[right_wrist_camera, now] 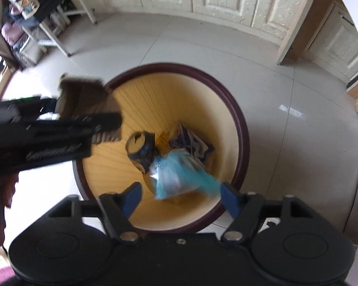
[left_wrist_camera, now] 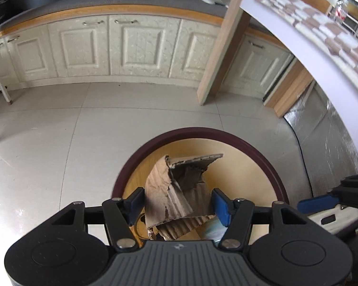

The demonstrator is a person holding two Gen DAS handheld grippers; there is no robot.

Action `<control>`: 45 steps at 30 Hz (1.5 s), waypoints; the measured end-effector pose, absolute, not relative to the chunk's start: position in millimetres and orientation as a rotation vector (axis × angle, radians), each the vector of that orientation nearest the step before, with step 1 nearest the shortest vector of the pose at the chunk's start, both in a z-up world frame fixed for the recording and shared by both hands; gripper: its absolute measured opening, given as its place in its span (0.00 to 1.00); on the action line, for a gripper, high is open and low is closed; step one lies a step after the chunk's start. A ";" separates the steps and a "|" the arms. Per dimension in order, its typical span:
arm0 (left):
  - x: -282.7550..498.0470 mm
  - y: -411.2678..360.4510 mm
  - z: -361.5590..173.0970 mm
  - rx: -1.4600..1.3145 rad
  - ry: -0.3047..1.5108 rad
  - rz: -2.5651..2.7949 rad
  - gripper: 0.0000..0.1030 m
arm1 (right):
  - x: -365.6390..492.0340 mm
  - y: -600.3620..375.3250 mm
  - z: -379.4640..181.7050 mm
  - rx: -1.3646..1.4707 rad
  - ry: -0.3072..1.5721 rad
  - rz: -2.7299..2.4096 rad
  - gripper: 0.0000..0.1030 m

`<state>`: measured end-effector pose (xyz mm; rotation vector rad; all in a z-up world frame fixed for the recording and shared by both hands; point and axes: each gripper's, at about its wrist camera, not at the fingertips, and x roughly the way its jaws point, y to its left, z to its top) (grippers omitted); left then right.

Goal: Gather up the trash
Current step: 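Open the left tool to drop the cardboard while the right tool releases the blue bag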

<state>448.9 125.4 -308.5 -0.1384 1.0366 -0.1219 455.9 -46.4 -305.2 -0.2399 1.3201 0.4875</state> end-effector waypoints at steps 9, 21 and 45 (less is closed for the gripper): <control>464.4 99.9 -331.7 -0.122 1.110 -0.160 0.93 | 452.7 -46.4 -309.7 -0.263 1.350 0.498 0.82; 452.9 105.9 -330.6 -0.098 1.144 -0.128 0.98 | 449.1 -43.6 -312.3 -0.255 1.351 0.479 0.93; 404.9 126.9 -291.1 -0.110 1.109 -0.086 1.00 | 428.9 -64.3 -306.7 -0.213 1.278 0.360 1.00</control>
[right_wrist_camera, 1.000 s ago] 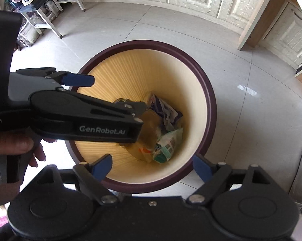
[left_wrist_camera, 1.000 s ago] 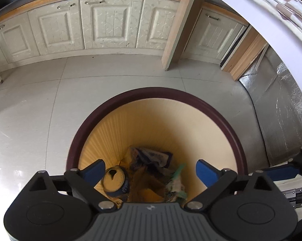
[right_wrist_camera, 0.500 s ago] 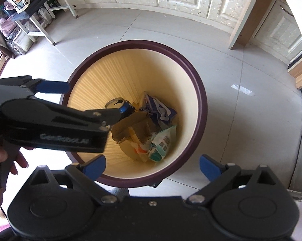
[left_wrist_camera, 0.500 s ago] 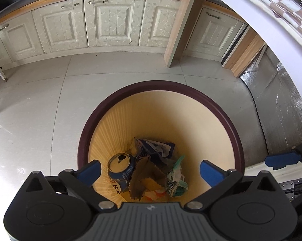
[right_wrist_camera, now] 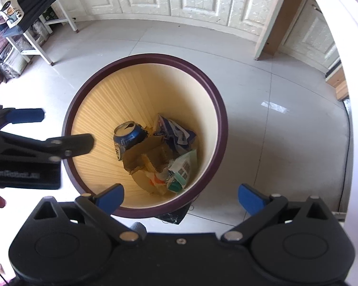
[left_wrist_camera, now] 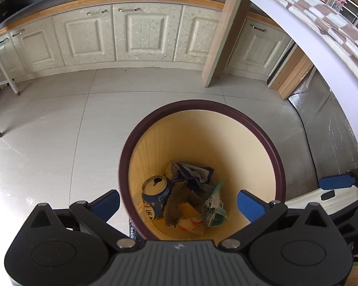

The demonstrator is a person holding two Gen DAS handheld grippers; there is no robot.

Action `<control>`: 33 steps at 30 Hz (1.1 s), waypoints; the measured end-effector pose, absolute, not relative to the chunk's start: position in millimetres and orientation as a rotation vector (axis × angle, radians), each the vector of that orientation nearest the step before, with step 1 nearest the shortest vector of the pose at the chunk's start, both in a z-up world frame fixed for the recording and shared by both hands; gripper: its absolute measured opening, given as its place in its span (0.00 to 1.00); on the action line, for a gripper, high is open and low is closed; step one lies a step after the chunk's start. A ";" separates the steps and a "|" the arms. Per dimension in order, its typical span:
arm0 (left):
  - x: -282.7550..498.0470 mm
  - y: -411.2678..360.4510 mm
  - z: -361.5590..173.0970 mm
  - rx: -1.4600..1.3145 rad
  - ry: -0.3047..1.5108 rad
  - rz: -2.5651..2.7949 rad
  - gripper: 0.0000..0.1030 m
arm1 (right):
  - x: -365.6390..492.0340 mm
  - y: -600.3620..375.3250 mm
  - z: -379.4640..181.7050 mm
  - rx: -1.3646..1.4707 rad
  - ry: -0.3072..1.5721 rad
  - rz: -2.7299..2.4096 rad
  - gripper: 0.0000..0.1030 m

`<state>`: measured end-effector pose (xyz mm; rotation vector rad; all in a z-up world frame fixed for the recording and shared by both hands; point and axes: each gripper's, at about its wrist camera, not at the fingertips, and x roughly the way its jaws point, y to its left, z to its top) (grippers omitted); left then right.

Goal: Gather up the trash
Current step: 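Open the left tool to drop the cardboard while the right tool releases the blue bag, then move both tools back from the wastebasket toward the table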

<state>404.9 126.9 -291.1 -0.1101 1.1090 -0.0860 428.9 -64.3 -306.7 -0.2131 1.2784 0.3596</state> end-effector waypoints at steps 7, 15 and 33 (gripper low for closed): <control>381.0 142.8 -282.8 -0.129 1.102 -0.066 1.00 | 415.8 -76.9 -296.4 -0.147 1.255 0.307 1.00; 353.0 152.6 -264.5 -0.141 1.068 -0.062 1.00 | 395.5 -85.7 -278.2 -0.077 1.200 0.267 1.00; 287.4 160.3 -193.9 -0.132 0.906 -0.054 1.00 | 332.4 -92.4 -201.0 -0.021 1.009 0.270 1.00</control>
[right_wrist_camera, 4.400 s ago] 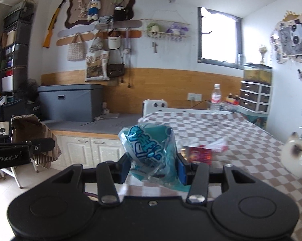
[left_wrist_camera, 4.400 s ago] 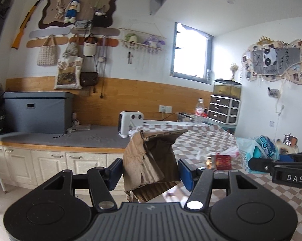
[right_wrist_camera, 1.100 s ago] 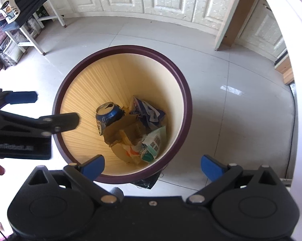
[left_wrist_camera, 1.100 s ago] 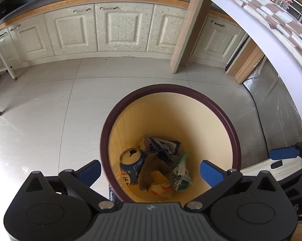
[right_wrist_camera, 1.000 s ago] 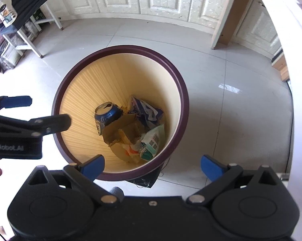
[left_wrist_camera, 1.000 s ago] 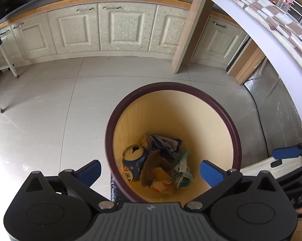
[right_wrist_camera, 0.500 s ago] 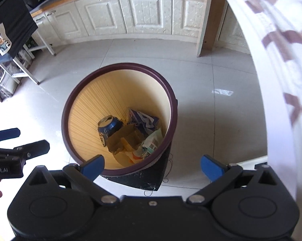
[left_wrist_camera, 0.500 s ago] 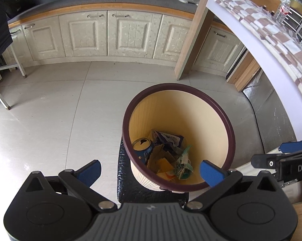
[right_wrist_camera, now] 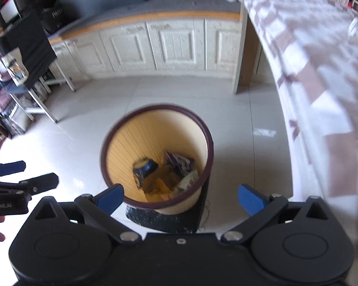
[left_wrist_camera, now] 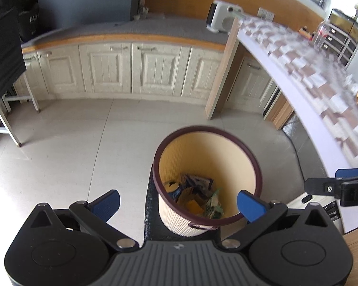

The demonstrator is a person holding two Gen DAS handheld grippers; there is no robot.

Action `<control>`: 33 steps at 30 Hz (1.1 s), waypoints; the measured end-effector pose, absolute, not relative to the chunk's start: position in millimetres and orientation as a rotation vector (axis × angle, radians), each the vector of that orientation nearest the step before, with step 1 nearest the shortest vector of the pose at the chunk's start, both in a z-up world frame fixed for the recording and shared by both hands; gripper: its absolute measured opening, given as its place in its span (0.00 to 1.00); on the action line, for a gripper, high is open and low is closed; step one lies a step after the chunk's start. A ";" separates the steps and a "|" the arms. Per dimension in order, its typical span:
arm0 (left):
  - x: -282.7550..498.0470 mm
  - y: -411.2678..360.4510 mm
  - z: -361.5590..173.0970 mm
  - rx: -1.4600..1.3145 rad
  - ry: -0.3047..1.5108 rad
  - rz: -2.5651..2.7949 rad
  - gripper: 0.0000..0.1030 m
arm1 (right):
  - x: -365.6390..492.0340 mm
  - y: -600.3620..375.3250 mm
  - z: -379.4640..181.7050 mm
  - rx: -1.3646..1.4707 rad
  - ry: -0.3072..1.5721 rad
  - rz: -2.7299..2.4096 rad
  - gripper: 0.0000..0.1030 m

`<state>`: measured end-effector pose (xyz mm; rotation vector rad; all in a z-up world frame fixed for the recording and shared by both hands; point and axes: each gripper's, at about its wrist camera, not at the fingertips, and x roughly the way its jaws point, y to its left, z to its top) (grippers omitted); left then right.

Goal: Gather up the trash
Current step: 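Move both tools back from the wastebasket toward the table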

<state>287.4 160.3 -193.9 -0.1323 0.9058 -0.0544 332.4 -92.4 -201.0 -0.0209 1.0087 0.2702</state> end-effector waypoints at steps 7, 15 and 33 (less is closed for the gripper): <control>262.1 150.2 -153.5 -0.111 0.793 -0.064 1.00 | 296.1 -104.3 -152.1 -0.018 0.841 0.267 1.00; 237.4 123.1 -112.3 -0.093 0.664 -0.112 1.00 | 258.0 -136.2 -110.3 -0.013 0.698 0.249 1.00; 226.4 1.0 -49.9 -0.064 0.453 -0.290 1.00 | 203.8 -285.0 -41.9 0.016 0.434 0.139 1.00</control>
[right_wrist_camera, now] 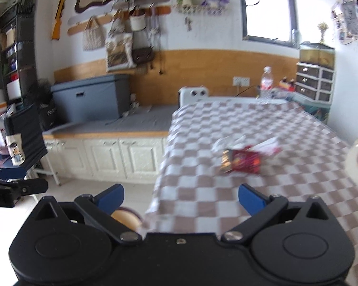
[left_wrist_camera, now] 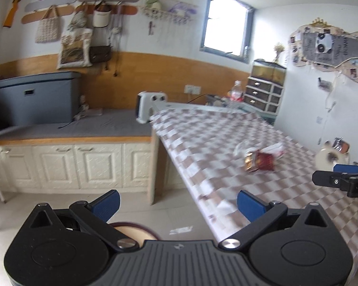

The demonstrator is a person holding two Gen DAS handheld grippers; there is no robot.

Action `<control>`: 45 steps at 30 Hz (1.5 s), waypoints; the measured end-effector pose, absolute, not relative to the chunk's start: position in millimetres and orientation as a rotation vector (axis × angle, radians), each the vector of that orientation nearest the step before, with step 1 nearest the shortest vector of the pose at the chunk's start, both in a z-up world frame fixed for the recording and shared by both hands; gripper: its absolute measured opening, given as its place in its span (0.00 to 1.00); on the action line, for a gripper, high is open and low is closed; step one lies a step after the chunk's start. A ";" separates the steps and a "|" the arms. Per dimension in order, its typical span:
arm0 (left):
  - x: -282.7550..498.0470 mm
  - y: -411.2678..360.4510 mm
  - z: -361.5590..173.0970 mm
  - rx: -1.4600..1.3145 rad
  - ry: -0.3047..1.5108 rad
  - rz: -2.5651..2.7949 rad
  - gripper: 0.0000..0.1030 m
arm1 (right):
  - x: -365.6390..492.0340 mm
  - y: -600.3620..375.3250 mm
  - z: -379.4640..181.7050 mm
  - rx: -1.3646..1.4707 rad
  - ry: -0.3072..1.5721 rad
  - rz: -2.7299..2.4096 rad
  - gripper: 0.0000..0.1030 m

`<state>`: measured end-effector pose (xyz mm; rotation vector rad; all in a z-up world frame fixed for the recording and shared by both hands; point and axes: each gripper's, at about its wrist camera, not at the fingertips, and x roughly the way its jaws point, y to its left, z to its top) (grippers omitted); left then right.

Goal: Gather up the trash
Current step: 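Move both tools back from the wastebasket toward the table, then grasp the red snack box with the left tool while the right tool grasps the white plastic bag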

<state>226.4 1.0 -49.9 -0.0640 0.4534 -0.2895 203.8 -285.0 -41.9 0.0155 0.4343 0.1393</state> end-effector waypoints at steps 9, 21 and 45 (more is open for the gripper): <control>250.7 -67.4 -44.0 -0.067 0.396 -0.363 1.00 | 219.6 -363.2 -43.1 0.004 0.331 0.101 1.00; 286.7 -157.3 -63.8 0.001 0.359 -0.493 1.00 | 310.8 -425.2 -51.8 -0.053 0.329 0.113 1.00; 403.7 -249.9 -135.3 -0.331 0.618 -0.635 1.00 | 469.2 -500.0 -137.6 0.350 0.426 0.173 0.48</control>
